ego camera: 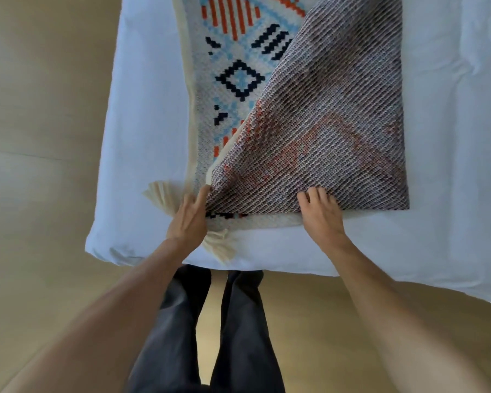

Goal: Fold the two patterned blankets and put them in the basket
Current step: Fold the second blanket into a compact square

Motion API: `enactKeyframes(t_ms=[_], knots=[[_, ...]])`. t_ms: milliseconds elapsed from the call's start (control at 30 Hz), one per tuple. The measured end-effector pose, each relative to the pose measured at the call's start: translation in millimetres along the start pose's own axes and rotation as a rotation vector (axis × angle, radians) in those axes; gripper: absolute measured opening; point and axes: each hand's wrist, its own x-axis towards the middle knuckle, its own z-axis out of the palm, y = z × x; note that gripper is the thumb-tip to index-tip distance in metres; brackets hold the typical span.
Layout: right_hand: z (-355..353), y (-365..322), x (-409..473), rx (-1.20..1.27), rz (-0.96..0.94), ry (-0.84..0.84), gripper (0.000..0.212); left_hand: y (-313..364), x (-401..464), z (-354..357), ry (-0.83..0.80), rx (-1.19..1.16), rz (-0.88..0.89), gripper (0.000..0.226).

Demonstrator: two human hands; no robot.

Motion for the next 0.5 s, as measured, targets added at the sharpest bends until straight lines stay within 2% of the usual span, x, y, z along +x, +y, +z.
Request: enactKeyframes(t_ms=[233,333,433,467,500], knots=[[-3,25,-22,0.075,-0.125,0.136,0.018,5,-19,-21,-0.107,0.039,-0.043,0.074],[-7,32,-35,0.048,-0.166,0.181,0.027,2,-29,-28,-0.191,0.081,-0.072,0.072],[-3,32,-43,0.001,-0.159,0.140,0.018,-4,-37,-30,-0.291,0.176,-0.108,0.068],[-1,31,-43,-0.014,-0.145,0.087,0.013,-5,-38,-29,-0.321,0.211,-0.134,0.066],[2,28,-43,-0.019,-0.127,0.008,0.019,-5,-36,-29,-0.337,0.227,-0.161,0.064]])
